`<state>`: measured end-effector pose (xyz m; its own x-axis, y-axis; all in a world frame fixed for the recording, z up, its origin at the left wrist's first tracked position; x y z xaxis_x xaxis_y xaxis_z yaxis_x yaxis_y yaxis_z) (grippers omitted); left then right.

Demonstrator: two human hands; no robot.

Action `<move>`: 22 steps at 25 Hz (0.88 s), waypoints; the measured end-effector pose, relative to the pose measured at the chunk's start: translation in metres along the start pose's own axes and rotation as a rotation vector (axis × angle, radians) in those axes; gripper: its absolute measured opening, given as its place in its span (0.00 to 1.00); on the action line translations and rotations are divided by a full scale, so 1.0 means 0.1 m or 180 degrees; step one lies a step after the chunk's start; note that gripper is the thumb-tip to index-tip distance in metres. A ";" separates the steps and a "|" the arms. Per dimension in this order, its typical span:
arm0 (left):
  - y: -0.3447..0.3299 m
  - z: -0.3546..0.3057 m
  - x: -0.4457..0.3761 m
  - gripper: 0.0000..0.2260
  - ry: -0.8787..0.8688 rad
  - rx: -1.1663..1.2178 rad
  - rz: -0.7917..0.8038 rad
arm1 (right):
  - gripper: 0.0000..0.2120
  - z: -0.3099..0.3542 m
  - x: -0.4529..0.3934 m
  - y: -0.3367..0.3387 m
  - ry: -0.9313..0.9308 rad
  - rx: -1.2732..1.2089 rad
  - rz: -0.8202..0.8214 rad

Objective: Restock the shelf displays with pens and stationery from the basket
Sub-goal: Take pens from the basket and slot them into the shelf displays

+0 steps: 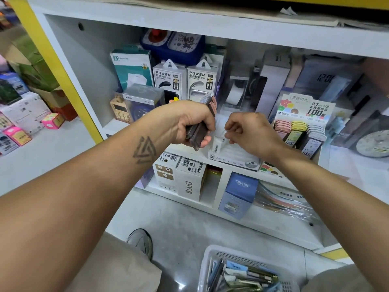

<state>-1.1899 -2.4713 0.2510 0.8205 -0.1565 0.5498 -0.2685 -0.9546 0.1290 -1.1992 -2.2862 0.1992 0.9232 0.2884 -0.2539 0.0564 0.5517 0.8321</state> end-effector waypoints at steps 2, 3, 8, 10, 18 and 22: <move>0.00 0.01 0.00 0.04 0.0005 0.0004 0.0024 | 0.07 0.01 0.00 -0.01 0.0135 0.0157 0.0063; 0.00 0.01 0.00 0.04 0.0006 0.0004 0.0047 | 0.08 0.03 0.00 -0.02 0.0212 0.0329 0.0155; -0.06 0.04 0.02 0.04 0.0099 0.0038 0.0464 | 0.18 0.09 0.00 0.03 -0.0111 0.0202 0.0259; -0.11 0.03 0.03 0.04 0.0124 0.0025 0.0616 | 0.14 0.10 0.01 0.17 -0.0885 -0.1492 -0.0023; -0.50 0.03 0.05 0.06 -0.0059 0.0127 0.0863 | 0.12 0.09 0.22 0.48 -0.1290 -0.2282 -0.0012; -0.72 -0.04 0.07 0.09 -0.0225 0.0581 0.1143 | 0.08 -0.06 0.33 0.76 -0.1617 -0.2680 -0.0001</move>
<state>-1.1667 -2.4023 0.2482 0.7253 -0.4989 0.4743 -0.4554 -0.8644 -0.2129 -1.1668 -2.2301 0.2507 0.9880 0.0261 0.1523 -0.0505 0.9861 0.1585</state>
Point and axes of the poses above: each hand's wrist, its own x-axis away from the middle knuckle, its own y-axis out of the back of the hand, z = x × y, the point moved 1 cm from there along -x, towards the middle knuckle, and after that the axes turned 4 degrees about x, right-handed, at the moved point
